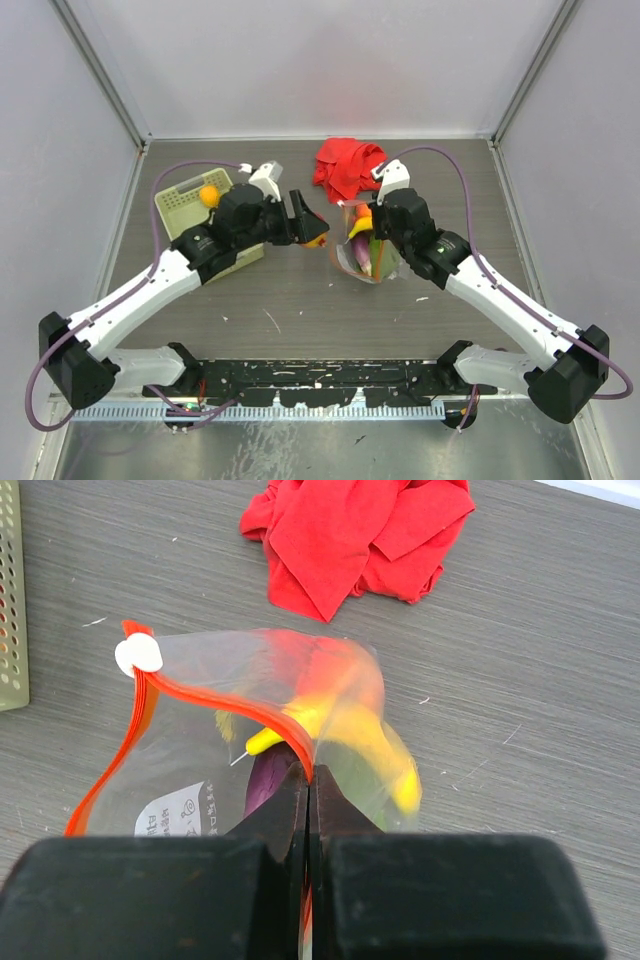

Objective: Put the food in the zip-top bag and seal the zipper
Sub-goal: Place the fake fruit in the zipper food storage bag.

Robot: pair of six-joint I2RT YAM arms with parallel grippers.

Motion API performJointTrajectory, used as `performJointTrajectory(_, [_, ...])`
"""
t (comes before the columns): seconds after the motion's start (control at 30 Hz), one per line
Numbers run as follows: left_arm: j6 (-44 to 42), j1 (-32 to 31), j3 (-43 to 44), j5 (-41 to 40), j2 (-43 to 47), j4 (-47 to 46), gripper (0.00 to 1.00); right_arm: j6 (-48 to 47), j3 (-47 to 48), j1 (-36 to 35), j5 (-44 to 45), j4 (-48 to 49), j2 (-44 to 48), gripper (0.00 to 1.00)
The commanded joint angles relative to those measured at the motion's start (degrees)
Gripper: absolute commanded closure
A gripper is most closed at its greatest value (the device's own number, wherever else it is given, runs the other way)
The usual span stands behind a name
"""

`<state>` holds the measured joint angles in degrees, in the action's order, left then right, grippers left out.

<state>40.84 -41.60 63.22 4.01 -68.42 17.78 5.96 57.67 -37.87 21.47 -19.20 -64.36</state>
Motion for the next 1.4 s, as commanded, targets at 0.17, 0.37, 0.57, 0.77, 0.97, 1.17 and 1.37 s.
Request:
performJointTrajectory(0.17, [-3.66,-8.63,3.96,-8.53,-7.29,-11.86,0.55,0.95,2.45,0.09,-2.87,2.51,0.97,0.99])
performJointTrajectory(0.37, [-6.13,-11.49,4.71,-11.70,-11.43,-16.04,0.55,2.08,2.18,0.08,-4.63,3.11,1.03,0.99])
performJointTrajectory(0.57, [-5.53,-12.48,3.29,-13.38,-14.80,-20.55,0.54,3.15,1.87,0.10,-5.99,3.99,1.37,0.99])
performJointTrajectory(0.77, [-5.90,-13.86,3.94,-15.88,-18.45,-21.94,0.51,3.88,1.65,0.11,-7.66,5.28,0.96,1.00])
performJointTrajectory(0.97, [-4.82,-14.14,3.82,-17.79,-21.12,-22.70,0.47,4.33,1.50,0.13,-8.49,5.98,0.98,1.00])
performJointTrajectory(1.17, [-3.94,-14.90,4.72,-17.64,-23.55,-22.53,0.37,4.50,1.13,0.08,-8.47,6.63,0.74,0.99])
performJointTrajectory(1.37, [-3.59,-15.39,4.61,-17.41,-23.34,-22.18,0.22,4.50,0.71,0.08,-8.51,6.82,0.88,1.00])
